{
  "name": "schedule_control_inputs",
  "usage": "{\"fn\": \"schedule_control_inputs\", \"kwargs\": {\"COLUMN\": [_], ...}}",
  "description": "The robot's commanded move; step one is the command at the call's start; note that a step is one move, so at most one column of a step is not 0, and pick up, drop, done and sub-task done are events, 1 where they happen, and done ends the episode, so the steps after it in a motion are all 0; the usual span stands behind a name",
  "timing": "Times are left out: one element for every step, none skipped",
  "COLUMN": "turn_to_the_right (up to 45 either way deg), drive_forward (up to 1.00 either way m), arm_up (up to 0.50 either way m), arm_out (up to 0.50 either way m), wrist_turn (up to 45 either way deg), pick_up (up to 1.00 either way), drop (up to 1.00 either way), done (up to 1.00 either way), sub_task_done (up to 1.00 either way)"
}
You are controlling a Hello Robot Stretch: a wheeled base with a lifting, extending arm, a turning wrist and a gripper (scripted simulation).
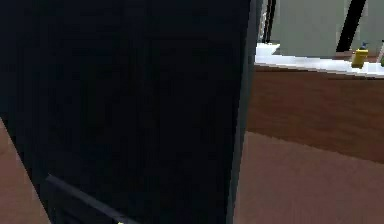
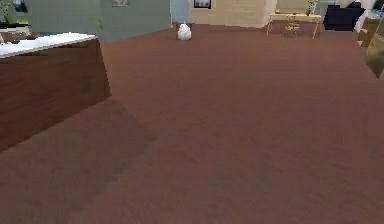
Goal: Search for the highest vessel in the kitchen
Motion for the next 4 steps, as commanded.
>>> {"fn": "schedule_control_inputs", "kwargs": {"turn_to_the_right": [-45.0,-45.0,-45.0,-39.0], "drive_forward": [0.00,0.00,0.00,0.00], "arm_up": [0.00,0.00,0.00,0.00], "arm_out": [0.00,0.00,0.00,0.00], "wrist_turn": [0.0,0.0,0.0,0.0], "pick_up": [0.00,0.00,0.00,0.00], "drop": [0.00,0.00,0.00,0.00], "done": [0.00,0.00,0.00,0.00], "sub_task_done": [0.00,0.00,0.00,0.00]}}
